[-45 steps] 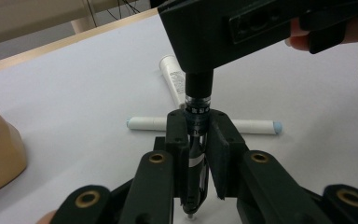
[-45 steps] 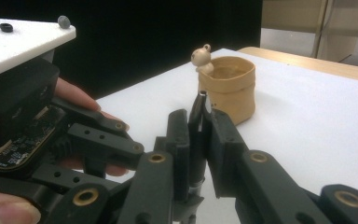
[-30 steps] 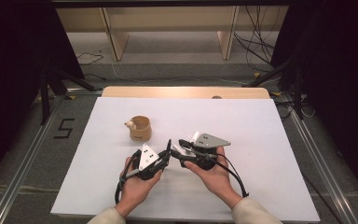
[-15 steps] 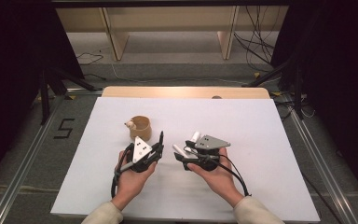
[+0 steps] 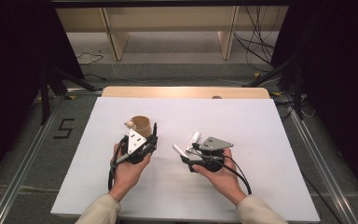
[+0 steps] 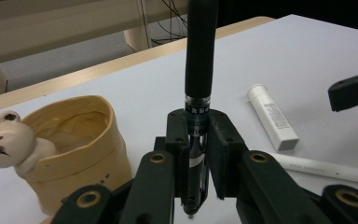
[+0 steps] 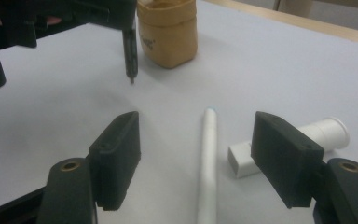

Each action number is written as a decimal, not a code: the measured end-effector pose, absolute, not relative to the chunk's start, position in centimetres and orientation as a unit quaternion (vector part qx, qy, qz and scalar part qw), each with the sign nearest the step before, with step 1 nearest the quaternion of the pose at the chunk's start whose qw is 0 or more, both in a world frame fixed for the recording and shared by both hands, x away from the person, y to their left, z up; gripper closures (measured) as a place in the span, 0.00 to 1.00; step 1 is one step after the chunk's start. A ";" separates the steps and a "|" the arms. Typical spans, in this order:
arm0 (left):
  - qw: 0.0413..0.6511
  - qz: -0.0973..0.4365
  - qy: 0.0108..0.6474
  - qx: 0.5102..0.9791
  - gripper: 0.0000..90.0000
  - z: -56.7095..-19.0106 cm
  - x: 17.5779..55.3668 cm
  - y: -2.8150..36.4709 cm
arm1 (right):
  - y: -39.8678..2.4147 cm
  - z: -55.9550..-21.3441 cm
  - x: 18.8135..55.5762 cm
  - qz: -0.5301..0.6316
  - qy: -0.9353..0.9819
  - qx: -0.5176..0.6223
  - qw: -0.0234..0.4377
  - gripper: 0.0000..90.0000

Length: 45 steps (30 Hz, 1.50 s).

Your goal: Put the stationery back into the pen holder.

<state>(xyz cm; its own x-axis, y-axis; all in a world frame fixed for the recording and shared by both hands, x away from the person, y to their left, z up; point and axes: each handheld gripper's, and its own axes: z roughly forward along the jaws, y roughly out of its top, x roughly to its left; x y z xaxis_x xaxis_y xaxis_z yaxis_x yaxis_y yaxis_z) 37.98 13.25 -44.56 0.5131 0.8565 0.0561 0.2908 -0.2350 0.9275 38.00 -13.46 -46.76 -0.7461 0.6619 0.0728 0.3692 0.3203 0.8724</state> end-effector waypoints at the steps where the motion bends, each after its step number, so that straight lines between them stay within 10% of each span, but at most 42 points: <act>1: 0.475 0.297 0.395 0.728 0.88 -44.5 38.1 13.3 | -13.5 -46.8 38.0 0.484 0.799 0.323 0.152 0.36; 45: 0.491 0.356 0.427 0.671 0.88 -40.8 43.1 15.7 | -14.7 -47.7 38.0 0.463 0.808 0.334 0.146 0.34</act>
